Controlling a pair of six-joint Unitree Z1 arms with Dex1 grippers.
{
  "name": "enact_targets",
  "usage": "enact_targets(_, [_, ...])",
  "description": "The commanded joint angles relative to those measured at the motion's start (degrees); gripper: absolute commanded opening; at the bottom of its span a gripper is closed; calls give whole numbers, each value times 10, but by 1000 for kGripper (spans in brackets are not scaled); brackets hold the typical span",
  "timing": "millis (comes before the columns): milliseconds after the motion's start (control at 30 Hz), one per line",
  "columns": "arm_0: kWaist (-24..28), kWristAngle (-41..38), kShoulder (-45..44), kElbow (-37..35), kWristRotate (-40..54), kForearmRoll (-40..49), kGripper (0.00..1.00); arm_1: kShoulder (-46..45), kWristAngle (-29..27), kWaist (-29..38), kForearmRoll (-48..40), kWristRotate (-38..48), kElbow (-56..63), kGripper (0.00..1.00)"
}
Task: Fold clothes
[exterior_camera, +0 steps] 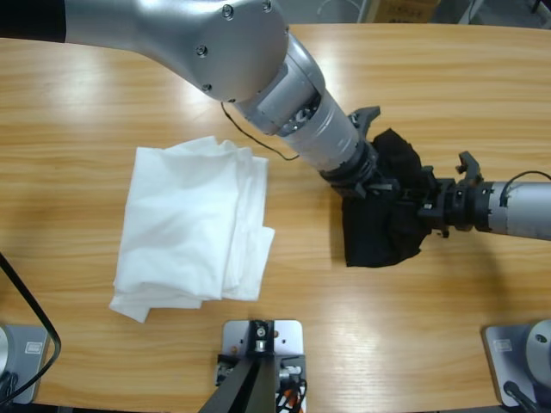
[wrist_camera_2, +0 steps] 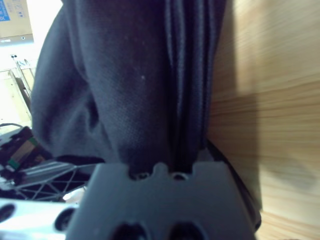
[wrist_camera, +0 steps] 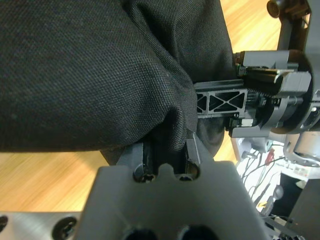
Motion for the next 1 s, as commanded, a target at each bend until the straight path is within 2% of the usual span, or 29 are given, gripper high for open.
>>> enact_targets(33, [-23,24,37,-24,42,38,0,-63,6,9,52,-27,-1,0])
enact_targets(133, [-23,59,37,-132,114,173,0,-126,0,26,142,-21,-15,0])
enact_targets(200, [-23,85,47,-206,161,274,0,-158,-26,55,192,-13,-33,0])
enact_targets(267, [-24,112,47,-239,184,336,0,-161,-31,72,211,-9,-55,0])
enact_targets(367, [-27,142,32,-242,198,382,0,-153,-56,131,260,5,-126,0])
enact_targets(500, [-27,157,-3,-195,190,384,0,-95,-75,194,271,21,-209,0])
enact_targets(633, [-20,210,-61,-88,158,384,0,-30,-80,236,317,22,-322,0])
enact_targets(1000, [52,292,-235,116,146,360,0,59,-86,332,422,36,-506,0])
